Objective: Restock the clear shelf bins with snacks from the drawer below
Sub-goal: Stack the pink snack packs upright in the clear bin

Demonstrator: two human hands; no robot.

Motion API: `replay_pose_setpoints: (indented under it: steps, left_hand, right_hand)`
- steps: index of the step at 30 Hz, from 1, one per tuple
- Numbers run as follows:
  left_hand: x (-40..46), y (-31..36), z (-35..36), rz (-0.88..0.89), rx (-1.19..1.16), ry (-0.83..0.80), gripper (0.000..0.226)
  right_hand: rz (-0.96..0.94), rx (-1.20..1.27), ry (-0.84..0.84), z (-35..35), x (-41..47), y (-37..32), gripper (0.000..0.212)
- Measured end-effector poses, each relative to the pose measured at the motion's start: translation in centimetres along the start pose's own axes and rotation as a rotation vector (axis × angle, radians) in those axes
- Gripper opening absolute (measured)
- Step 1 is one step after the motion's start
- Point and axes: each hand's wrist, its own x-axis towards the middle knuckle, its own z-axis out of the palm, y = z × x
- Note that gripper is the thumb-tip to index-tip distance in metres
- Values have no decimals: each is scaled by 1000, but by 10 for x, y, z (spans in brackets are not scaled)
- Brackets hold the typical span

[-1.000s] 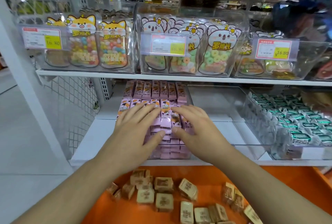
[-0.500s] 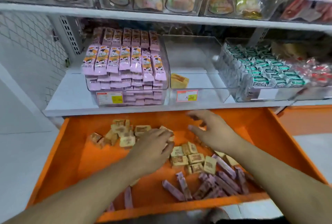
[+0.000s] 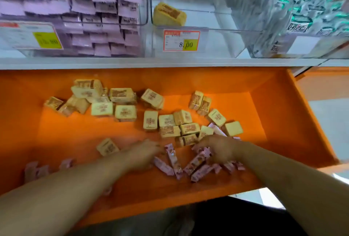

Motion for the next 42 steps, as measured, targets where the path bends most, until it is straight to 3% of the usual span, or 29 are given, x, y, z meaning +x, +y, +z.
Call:
replay_pose_setpoints:
  steps: [5,10,14,20,24,26,28,31,35,39,42]
  left_hand:
    - [14,-15,19,30,-11,-57,46]
    - [18,-16,25,34,-121,-5,27]
    - [4,-14,10,-50,-345,58,22]
    - [-34,-6,-43,-192,-644,198,34]
    - [-76,13,-106,-189,-650,332,41]
    - [-104,26,-137,-172,-678,411,31]
    - [-135,41,-165,-163,-780,495,32]
    - [-177,70,-195,-196,-1053,630,35]
    - [-207,79,-204,-305,-1111,773,54]
    - [-223,75,-213,-340,-1422,569,65]
    - [-224,71,-223,-234,-1464,493,27]
  right_hand:
    - [-4,27,-72,7,23,10,69]
    - [-27,-25,-41,28,40,17,20]
    - [-27,17,-16,22,33,12,23]
    - [-33,180,55,-36,-8,-31,25]
    - [-118,269,160,-95,-65,-81,21]
    - [-187,322,230,-113,-96,-107,22]
    - [-261,342,343,-122,-125,-131,32]
    - [-393,568,441,-127,-160,-164,37]
    - [-491,770,599,-133,-190,-198,30]
    - [-471,848,634,-140,-188,-210,28]
    - [-457,868,650,-152,-175,-213,26]
